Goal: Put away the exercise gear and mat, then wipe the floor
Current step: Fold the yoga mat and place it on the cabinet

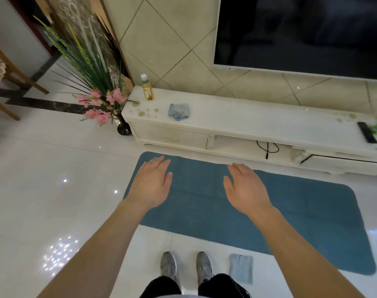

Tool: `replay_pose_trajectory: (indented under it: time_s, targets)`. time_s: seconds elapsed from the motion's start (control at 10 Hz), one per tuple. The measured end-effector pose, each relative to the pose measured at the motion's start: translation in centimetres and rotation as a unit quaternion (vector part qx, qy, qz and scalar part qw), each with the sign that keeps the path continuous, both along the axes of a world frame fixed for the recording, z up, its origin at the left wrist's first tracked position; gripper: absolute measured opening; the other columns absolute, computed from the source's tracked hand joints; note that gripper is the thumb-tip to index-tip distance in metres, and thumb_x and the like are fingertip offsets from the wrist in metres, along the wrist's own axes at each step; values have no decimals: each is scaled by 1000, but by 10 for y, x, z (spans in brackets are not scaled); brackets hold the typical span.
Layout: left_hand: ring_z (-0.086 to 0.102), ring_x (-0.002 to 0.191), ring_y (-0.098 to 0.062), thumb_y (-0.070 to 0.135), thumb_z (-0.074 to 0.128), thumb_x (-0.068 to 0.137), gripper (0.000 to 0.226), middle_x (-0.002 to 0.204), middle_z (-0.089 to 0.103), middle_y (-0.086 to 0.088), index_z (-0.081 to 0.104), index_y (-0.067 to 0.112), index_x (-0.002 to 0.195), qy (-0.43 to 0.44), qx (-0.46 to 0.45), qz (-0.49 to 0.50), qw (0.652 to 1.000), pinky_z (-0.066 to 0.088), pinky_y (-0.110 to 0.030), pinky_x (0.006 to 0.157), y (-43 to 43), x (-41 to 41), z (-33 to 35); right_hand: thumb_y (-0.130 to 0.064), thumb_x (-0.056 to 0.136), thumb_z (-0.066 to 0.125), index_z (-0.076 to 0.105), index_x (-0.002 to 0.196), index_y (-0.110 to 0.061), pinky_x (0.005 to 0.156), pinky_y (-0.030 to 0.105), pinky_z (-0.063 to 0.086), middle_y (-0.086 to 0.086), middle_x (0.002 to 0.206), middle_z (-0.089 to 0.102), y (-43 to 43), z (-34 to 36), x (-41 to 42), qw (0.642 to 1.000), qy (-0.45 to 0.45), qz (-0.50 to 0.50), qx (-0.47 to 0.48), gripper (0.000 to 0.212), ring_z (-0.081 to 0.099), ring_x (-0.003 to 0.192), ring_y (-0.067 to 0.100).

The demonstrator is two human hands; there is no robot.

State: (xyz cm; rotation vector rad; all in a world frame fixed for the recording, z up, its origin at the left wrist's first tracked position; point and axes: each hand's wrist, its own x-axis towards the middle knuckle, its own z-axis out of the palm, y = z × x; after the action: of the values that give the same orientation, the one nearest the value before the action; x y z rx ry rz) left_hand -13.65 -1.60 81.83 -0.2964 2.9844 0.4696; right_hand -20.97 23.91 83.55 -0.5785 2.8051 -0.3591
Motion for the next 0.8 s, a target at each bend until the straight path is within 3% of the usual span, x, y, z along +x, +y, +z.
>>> replay_pose_trajectory:
  time_s: [0.2,0.4,0.8]
  targets:
    - [27,147,-20,33,35,104,51,158,33,-5,36,15,151,-26,8,-51,998,18,-39,122,-28,-22,-51,-34,102,33,38,146,-10,117,34,23,6,152,38,-20,-43,-6,999,-19,-34,22,51,29,142,22]
    - [27,146,-21,32,34,104,50,157,35,-6,36,15,151,-34,-2,-74,997,18,-39,122,-42,-37,-133,-33,102,34,40,145,-9,116,34,25,6,150,40,-37,-130,-18,998,-39,-45,23,50,31,141,22]
    - [24,147,-19,35,33,104,52,159,31,-3,32,16,152,-67,5,-88,994,14,-37,123,-26,-72,-418,-34,101,33,43,142,-9,116,35,25,5,147,44,-26,-415,-54,997,-39,-36,61,49,34,138,23]
